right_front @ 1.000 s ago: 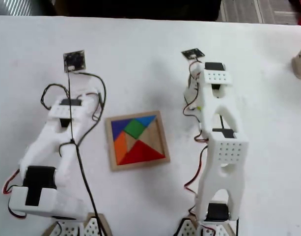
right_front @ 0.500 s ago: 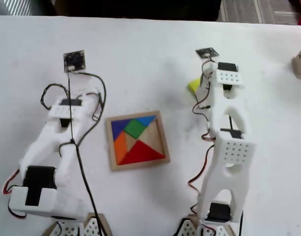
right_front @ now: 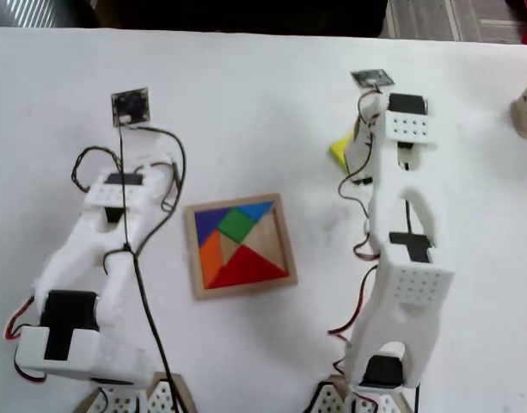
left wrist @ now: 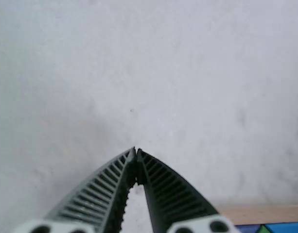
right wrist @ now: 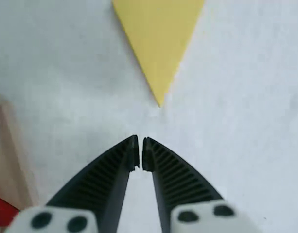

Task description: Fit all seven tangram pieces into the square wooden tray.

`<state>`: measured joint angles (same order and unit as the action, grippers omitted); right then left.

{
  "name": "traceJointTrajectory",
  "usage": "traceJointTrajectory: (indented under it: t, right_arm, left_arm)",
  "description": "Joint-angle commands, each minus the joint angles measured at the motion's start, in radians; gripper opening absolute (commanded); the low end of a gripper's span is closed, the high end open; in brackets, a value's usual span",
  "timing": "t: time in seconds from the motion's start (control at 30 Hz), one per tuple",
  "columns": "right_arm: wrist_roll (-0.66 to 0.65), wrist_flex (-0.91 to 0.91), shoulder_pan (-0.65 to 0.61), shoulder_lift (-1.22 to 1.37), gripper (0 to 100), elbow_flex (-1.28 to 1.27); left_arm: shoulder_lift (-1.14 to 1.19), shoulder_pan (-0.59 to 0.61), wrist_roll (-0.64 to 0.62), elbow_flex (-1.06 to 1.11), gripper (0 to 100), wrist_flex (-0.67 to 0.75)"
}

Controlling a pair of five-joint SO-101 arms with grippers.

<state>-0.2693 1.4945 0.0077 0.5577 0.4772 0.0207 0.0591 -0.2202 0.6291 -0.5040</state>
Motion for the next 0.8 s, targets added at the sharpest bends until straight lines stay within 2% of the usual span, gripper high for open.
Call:
traceJointTrajectory:
  t: [0.0,0.2,0.3,0.43,0.6,0.77]
  right_arm:
    - [0.046,-0.124,-0.053,-0.071,1.8,0.009]
    - [0.043,-0.424,-0.065,0.114,1.8,0.017]
    - [0.043,-0.458,-0.039,0.197,1.8,0.02]
    - [0.034,-0.372,0.004,0.251,1.7,0.071]
    - [-0.19,-0.185,0.061,0.271,1.7,0.152]
    - [-0.196,-0.048,0.09,0.202,1.7,0.227]
  left_arm:
    - [-0.008,-0.015,-0.003,-0.052,2,0.025]
    - [-0.008,-0.015,-0.003,-0.052,2,0.025]
    - [-0.008,-0.015,-0.003,-0.052,2,0.025]
    - [-0.008,-0.015,-0.003,-0.054,2,0.025]
    - [-0.008,-0.015,-0.003,-0.054,2,0.025]
    - [-0.008,-0.015,-0.003,-0.054,2,0.026]
